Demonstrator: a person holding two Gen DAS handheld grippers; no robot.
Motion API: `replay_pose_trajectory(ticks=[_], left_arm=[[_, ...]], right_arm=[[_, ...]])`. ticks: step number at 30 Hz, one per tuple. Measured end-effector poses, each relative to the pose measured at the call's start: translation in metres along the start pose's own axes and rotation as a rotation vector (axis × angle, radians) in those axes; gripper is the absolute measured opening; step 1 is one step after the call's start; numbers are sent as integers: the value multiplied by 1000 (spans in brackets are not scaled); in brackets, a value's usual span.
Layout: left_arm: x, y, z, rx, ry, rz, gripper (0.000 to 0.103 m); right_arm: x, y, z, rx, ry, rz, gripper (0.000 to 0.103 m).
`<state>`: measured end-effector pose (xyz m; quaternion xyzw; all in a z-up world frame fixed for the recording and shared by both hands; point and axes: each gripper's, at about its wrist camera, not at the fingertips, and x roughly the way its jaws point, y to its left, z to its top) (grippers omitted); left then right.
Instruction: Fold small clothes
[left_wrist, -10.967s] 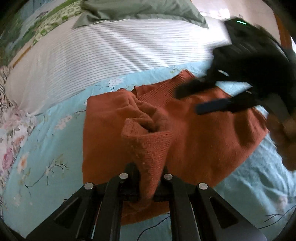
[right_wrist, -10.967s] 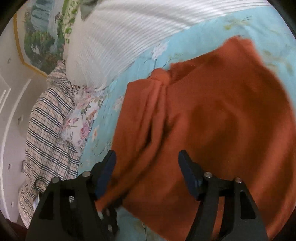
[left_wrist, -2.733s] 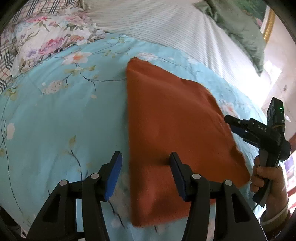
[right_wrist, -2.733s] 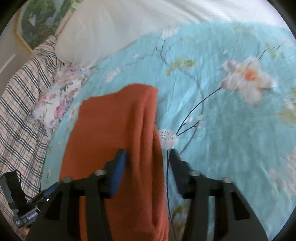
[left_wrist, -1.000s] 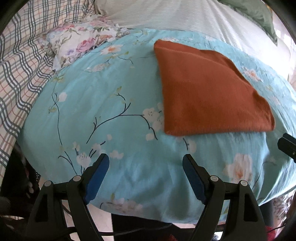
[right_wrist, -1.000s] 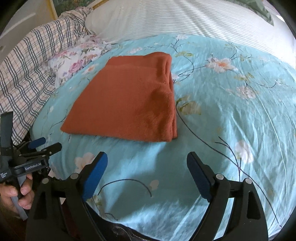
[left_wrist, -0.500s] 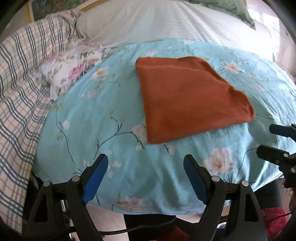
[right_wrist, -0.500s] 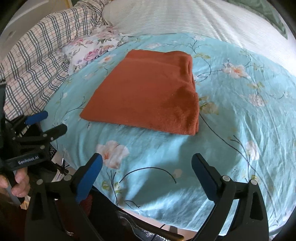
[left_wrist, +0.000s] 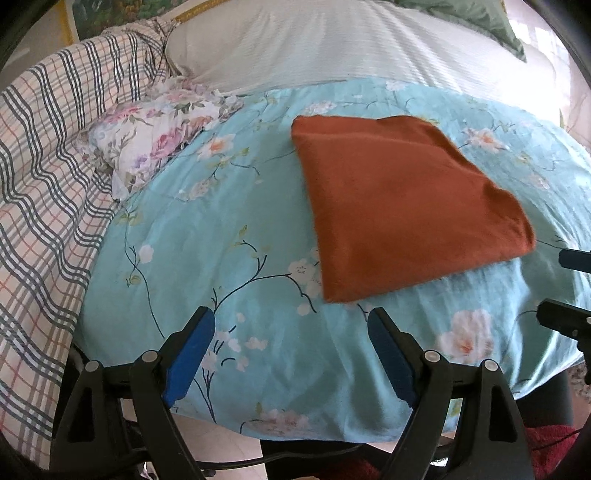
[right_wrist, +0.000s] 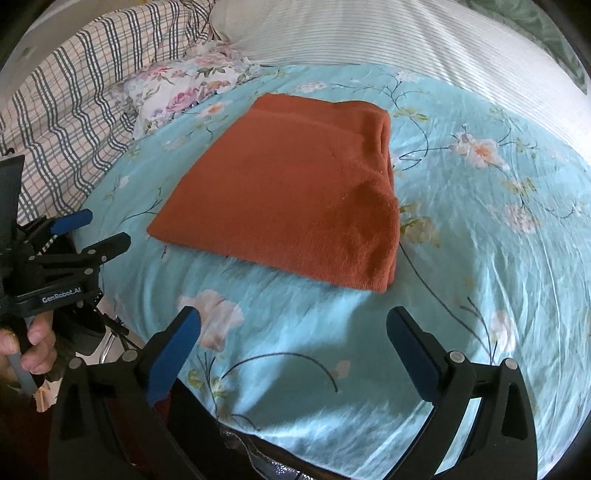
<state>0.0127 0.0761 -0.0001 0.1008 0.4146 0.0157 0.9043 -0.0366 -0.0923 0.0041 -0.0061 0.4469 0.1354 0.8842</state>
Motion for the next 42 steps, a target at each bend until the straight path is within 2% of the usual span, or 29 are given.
replay_pose_trajectory(ticks=[16,30,42], left_arm=[[20,7,21,-18,14,1,85],[14,9,28,-31,-5,-2,85],[6,-4,24,-7,-8,-37,85]], right_arm=[[11,-5,29,-31,1,-9,101],[14,-2,24,-32,16,0,101],[6,-4,17,-10,7,-12,102]])
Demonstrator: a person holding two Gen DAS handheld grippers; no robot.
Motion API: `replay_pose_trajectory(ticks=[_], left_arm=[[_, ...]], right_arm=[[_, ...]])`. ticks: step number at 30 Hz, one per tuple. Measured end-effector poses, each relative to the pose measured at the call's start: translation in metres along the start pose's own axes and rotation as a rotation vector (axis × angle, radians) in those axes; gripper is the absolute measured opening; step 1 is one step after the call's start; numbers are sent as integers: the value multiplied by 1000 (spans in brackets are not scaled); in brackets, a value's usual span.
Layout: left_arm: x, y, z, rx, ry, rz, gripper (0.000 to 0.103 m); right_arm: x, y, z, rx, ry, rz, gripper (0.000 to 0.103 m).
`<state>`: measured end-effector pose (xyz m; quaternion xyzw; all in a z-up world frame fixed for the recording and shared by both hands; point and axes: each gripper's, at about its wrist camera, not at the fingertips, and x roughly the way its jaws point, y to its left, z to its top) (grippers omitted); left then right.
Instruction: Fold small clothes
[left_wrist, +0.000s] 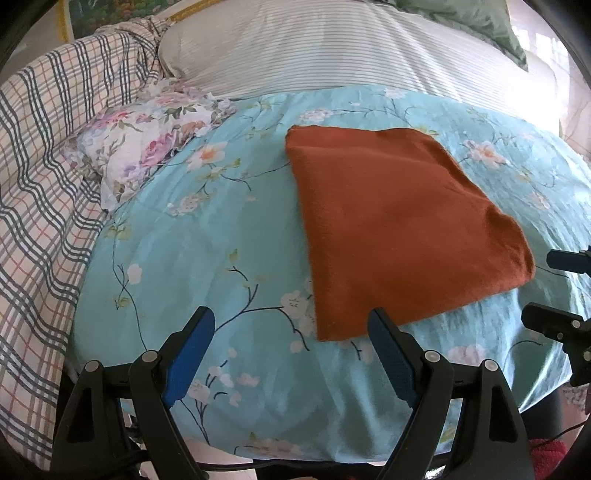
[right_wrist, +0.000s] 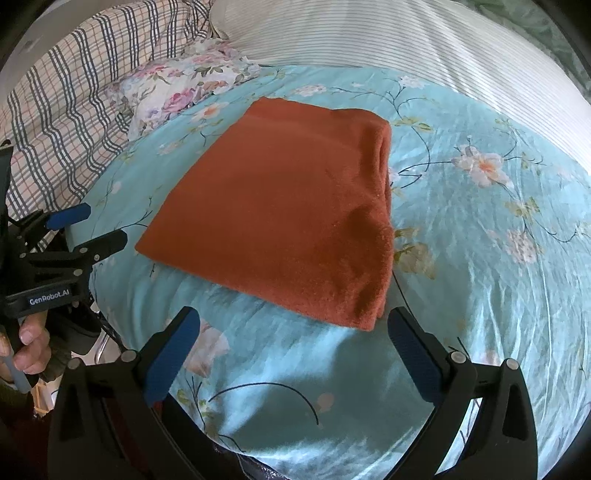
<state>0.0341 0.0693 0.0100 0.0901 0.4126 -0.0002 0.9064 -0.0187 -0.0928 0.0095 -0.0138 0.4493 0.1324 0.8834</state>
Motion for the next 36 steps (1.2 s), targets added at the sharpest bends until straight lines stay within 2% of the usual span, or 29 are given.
replay_pose_trajectory(ticks=[22,36], left_arm=[[-11,-9,-5,28,-14,-15,85],[-3,-7,-7,28,5,-20,85]], right_arm=[[-9,-11,-5,8,-5,5,102],[-2,-14,-4,-2,14,12,102]])
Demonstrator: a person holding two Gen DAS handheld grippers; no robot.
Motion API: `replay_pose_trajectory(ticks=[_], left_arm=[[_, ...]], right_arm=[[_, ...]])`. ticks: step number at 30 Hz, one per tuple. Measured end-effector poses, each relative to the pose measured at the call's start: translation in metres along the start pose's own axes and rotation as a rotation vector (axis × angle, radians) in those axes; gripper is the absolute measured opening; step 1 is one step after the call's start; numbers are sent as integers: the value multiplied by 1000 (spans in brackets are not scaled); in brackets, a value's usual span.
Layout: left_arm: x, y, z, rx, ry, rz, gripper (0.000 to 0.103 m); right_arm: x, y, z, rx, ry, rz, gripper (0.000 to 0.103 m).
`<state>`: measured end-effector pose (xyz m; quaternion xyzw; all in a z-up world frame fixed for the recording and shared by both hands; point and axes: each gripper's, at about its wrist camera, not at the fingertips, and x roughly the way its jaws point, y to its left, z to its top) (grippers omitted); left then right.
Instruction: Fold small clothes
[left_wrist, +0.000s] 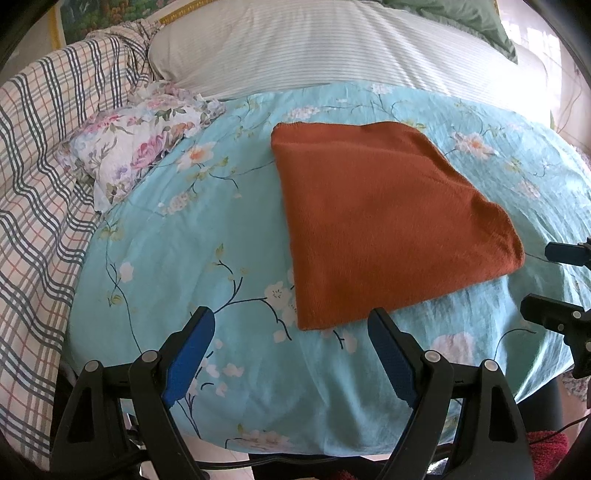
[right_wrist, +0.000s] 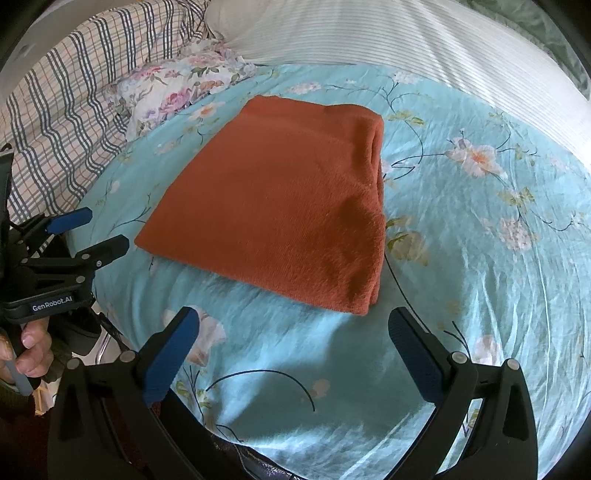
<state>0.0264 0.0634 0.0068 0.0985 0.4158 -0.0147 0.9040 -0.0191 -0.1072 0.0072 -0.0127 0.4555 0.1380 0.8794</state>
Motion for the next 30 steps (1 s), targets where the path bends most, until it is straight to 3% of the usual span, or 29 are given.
replay_pose_trajectory(ticks=[30], left_arm=[[5,2,-1,-11,7,-3,85]], right_arm=[[2,2,2,-5,3,1,102]])
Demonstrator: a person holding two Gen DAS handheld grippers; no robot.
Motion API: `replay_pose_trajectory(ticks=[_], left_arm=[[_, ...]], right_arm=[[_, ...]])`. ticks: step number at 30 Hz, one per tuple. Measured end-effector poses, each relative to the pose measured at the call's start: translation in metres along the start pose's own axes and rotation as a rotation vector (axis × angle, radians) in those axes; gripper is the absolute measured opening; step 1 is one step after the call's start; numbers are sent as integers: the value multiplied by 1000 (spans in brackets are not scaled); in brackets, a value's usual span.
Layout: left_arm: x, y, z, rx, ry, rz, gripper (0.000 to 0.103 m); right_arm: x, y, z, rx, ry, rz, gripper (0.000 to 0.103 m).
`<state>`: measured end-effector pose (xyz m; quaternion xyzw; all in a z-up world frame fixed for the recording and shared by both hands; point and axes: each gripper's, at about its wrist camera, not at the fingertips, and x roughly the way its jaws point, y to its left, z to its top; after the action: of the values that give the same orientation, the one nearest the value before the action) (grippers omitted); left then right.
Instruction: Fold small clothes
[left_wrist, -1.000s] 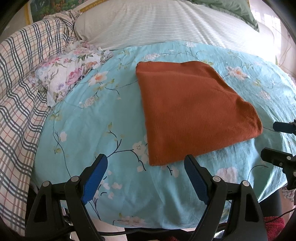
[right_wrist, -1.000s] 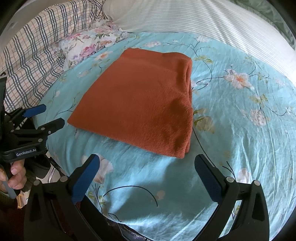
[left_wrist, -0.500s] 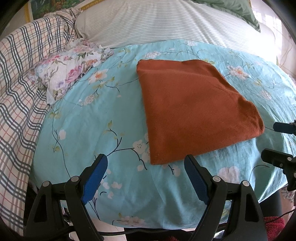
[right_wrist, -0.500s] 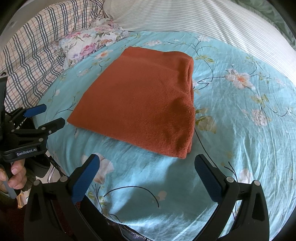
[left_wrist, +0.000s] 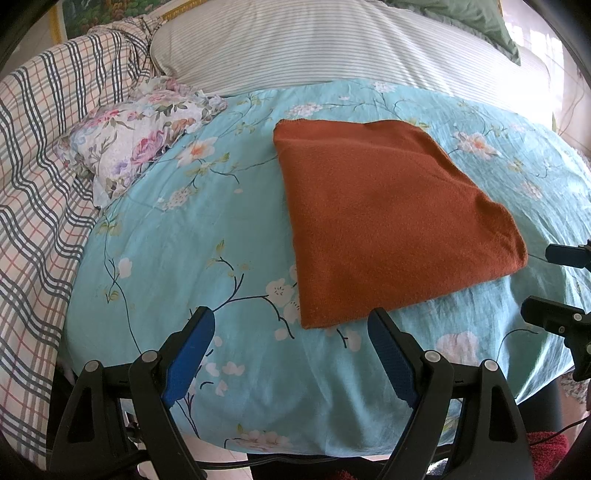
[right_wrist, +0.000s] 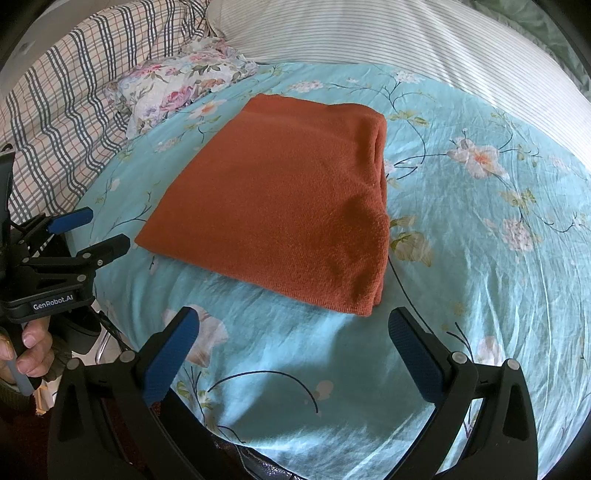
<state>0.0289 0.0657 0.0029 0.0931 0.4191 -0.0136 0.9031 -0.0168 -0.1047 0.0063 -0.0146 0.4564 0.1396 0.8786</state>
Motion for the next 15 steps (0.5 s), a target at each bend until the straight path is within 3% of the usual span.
replay_pose_trajectory(ticks=[15], left_arm=[[-4,-3,0,-11,-9,4,85]], right_arm=[[-1,6,-1,2,-4,7,102]])
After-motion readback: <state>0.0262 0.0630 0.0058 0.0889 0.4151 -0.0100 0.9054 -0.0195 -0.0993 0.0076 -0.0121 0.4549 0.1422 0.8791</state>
